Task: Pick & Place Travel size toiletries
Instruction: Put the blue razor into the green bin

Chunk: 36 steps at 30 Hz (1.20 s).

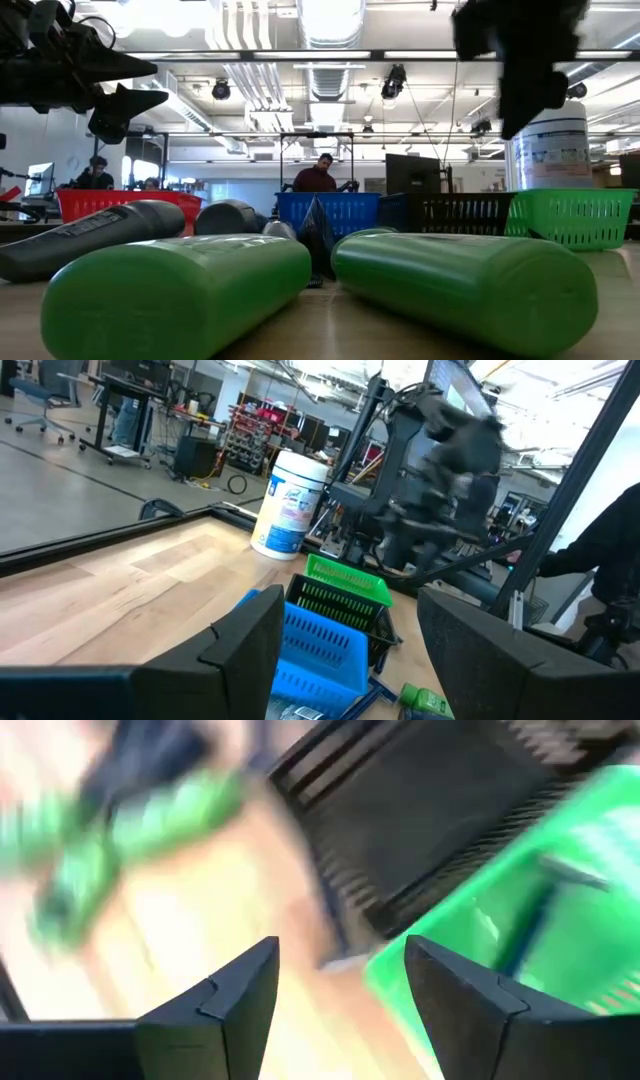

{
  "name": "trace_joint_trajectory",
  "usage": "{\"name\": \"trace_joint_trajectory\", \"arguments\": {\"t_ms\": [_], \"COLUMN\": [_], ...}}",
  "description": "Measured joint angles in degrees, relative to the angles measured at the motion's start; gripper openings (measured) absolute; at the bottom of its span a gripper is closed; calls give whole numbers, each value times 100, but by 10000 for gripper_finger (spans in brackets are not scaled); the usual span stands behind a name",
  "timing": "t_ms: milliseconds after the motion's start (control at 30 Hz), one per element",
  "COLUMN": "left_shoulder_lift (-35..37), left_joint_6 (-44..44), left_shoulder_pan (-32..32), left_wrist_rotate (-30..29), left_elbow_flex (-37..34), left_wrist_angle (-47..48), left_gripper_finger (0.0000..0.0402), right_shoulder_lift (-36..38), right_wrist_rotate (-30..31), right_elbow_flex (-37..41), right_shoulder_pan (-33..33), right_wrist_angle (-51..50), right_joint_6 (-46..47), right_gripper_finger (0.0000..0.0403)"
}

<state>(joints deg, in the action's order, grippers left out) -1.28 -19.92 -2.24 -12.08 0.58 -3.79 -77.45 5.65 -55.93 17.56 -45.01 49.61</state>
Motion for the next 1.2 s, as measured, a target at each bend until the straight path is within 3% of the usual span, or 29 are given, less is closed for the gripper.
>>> {"name": "trace_joint_trajectory", "arguments": {"t_ms": [233,500,867,1200], "left_shoulder_lift": [0,0,0,0], "left_joint_6": [2,1,2,2], "left_shoulder_pan": [1,0,0,1], "left_wrist_rotate": [0,0,0,0], "left_elbow_flex": [-2,-2,-2,0], "left_wrist_angle": [2,2,0,0], "left_gripper_finger": [236,236,236,236], "right_shoulder_lift": [-1252,-2476,-2605,-2603], "right_wrist_rotate": [68,352,319,43], "right_elbow_flex": [-466,-932,-706,-434], "right_shoulder_pan": [939,908,447,61], "right_wrist_angle": [167,452,381,693], "right_joint_6": [-1119,-1172,-980,-1160], "right_gripper_finger": [184,185,238,236]}}
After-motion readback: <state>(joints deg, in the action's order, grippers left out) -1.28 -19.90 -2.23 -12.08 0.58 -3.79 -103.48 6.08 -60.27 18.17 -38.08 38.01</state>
